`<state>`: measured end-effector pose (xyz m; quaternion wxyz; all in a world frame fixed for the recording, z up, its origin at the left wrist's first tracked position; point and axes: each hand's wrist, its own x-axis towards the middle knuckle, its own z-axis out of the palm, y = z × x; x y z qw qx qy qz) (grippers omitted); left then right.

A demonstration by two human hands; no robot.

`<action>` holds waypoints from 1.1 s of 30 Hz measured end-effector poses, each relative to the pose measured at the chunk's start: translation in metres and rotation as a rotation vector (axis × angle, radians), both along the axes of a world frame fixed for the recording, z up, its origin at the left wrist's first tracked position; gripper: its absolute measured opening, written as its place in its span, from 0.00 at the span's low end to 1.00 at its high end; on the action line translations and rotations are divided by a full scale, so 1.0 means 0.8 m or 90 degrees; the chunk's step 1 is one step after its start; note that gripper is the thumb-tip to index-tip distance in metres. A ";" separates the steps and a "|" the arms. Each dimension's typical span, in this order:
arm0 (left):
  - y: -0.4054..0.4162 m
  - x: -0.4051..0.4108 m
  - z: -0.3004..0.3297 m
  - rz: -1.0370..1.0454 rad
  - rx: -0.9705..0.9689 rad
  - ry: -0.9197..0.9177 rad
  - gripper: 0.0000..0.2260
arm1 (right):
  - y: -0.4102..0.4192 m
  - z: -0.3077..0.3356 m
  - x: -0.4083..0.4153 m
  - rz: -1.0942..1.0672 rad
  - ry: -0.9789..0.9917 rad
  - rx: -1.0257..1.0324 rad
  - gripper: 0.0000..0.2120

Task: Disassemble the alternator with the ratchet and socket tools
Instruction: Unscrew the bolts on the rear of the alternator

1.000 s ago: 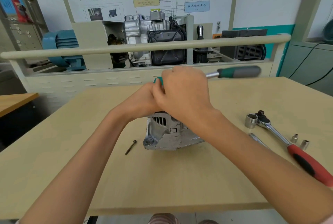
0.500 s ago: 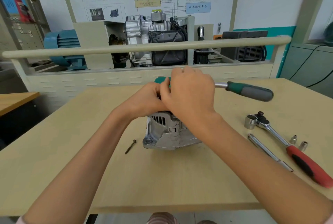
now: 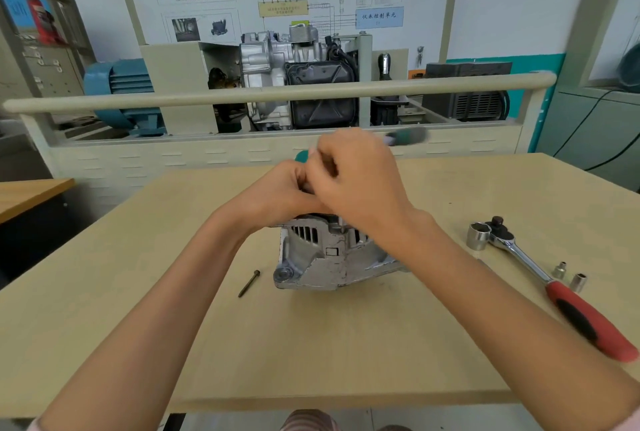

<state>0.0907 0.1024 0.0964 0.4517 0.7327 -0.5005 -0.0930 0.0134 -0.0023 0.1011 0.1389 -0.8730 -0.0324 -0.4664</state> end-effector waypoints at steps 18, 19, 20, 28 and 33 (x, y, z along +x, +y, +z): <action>-0.004 0.001 -0.001 0.002 0.024 -0.030 0.04 | 0.007 -0.007 0.001 -0.121 -0.024 -0.033 0.14; -0.004 0.002 -0.001 0.017 0.024 -0.047 0.06 | 0.015 -0.010 0.000 -0.288 -0.016 -0.111 0.13; -0.004 0.002 0.000 0.022 0.021 -0.054 0.07 | 0.022 -0.009 -0.002 -0.388 -0.007 -0.139 0.14; 0.001 -0.006 0.002 -0.056 0.034 -0.014 0.04 | 0.003 0.007 0.003 0.147 -0.021 0.143 0.20; 0.002 -0.004 0.002 -0.039 0.034 0.008 0.04 | -0.003 0.004 0.002 0.159 -0.050 0.153 0.16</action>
